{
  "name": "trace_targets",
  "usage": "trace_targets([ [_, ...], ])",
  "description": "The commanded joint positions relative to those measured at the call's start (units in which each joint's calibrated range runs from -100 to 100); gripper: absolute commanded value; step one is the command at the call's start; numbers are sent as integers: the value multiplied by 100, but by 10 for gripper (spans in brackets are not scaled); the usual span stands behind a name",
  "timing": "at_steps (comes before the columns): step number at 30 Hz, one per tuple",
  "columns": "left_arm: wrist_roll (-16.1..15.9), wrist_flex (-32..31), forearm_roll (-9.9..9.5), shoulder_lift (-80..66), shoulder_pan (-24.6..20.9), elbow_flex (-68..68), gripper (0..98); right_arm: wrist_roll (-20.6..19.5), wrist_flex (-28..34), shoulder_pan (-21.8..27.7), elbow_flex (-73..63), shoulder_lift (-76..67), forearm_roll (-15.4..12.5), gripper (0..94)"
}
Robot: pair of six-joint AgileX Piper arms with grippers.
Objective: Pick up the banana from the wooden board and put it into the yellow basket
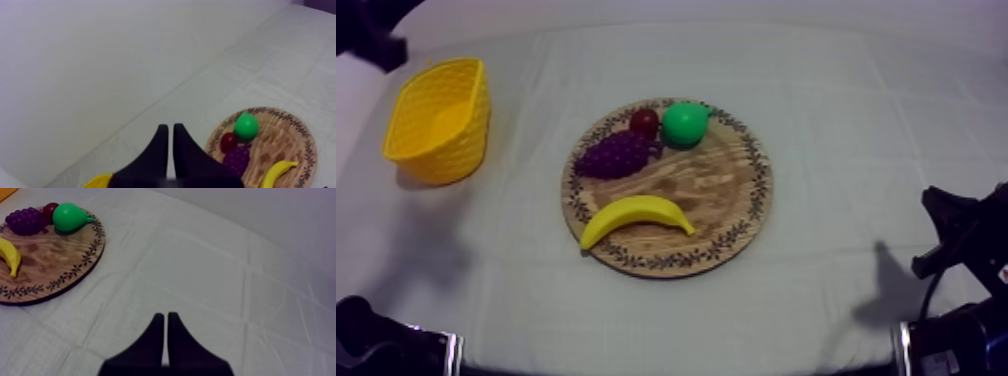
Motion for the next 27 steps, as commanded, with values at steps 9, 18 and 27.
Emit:
trace_targets([
  [9, 80, 487, -133, 1946, 852, -491, 44, 0, -1, -1, -3, -4, -2, 5],
  [18, 305, 1212, -300, 2259, 1392, 61, 55, 0, -1, -1, -3, -4, -2, 5],
  [27, 467, 1506, -336, 2287, 1568, 549, 62, 0, -1, -1, -3, -4, -2, 5],
])
